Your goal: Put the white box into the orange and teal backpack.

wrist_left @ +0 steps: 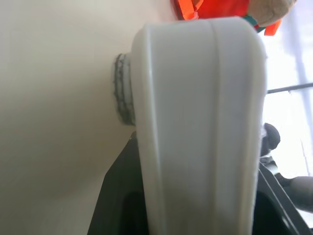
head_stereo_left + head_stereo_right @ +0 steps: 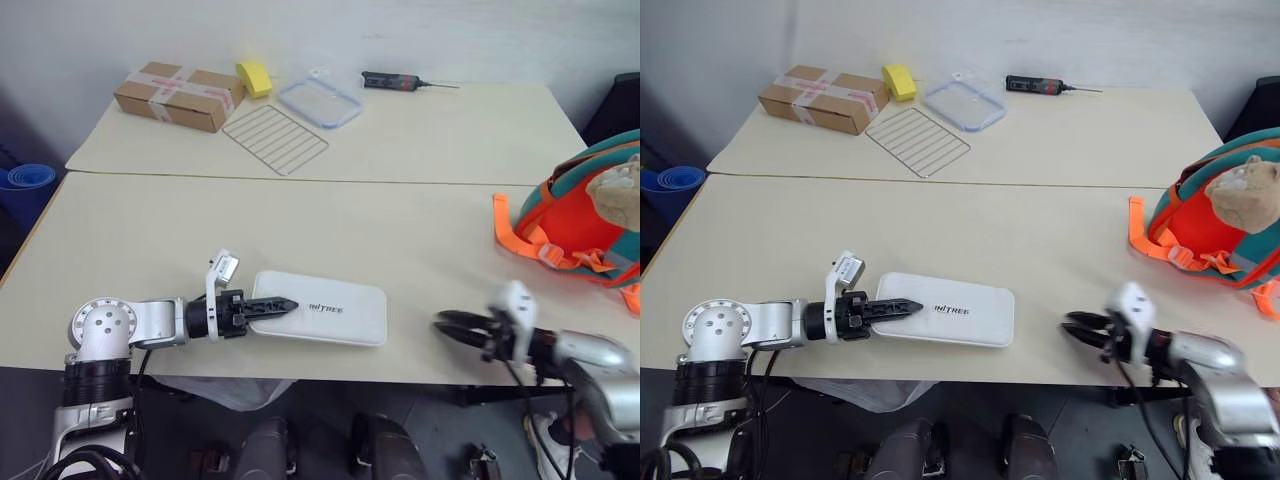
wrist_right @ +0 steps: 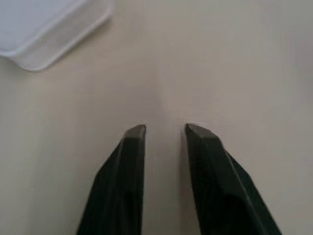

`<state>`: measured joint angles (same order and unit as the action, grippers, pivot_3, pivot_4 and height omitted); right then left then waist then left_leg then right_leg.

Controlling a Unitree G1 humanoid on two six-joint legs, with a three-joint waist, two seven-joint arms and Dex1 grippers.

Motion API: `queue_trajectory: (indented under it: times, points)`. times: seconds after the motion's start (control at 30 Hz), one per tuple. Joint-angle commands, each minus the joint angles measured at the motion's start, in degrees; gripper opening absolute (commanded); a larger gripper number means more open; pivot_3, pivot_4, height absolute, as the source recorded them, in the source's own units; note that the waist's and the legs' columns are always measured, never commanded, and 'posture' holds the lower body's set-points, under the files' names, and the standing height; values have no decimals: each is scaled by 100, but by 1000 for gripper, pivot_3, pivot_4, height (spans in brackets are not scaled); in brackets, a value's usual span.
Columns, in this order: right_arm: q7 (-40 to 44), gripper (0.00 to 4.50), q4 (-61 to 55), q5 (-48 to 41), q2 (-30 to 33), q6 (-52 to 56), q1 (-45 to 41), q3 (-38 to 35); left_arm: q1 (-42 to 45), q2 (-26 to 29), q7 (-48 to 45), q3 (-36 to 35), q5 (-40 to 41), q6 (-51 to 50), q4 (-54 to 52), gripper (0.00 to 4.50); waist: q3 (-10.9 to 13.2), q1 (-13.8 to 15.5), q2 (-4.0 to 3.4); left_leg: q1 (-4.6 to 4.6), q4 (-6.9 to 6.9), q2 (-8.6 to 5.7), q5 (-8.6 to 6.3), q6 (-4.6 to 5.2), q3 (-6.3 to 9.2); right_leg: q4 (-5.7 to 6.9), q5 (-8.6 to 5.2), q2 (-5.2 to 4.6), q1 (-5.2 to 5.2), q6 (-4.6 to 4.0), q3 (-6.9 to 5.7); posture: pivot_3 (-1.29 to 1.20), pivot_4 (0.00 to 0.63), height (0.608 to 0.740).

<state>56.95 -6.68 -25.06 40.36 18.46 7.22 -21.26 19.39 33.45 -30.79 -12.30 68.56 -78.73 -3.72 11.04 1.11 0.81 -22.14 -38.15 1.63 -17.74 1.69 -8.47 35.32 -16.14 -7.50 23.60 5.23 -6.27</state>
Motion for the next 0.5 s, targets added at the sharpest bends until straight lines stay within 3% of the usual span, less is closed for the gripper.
queue_trajectory:
  times: [0.03,0.1,0.2,0.33,0.5]
  points:
    - [-286,2656,231,-377,-11,-298,431,-1384,-497,362,-1734,286,-924,1817,-1002,1293,0,-30,-1,0,4,1,-3,-5,-3,0,-1,1,4,-2,2,0,150,740]
    - [-338,3348,670,-432,98,-472,597,-1994,-760,422,-2405,359,-1347,2698,-1225,1293,0,-35,-3,0,10,4,-5,-9,-5,-2,-4,2,8,-7,2,0,150,740]
    - [-354,4390,1372,-427,341,-693,556,-2498,-830,453,-2745,439,-1586,3131,-1235,1293,0,-40,-4,0,14,5,-8,-6,-5,-10,-5,0,8,-10,3,0,150,740]
    - [-333,4450,2451,-284,894,-1064,56,-2637,-851,474,-3022,636,-1907,3537,-1349,1293,1,-121,-6,0,13,6,-6,8,-5,-9,-5,-3,7,-10,4,0,150,740]
    - [-230,4450,3903,48,1547,-1618,-1155,-2106,-859,474,-3028,604,-1796,3506,-1488,1293,3,-184,-13,1,11,7,11,38,-8,-2,-4,-1,7,-9,4,0,150,740]
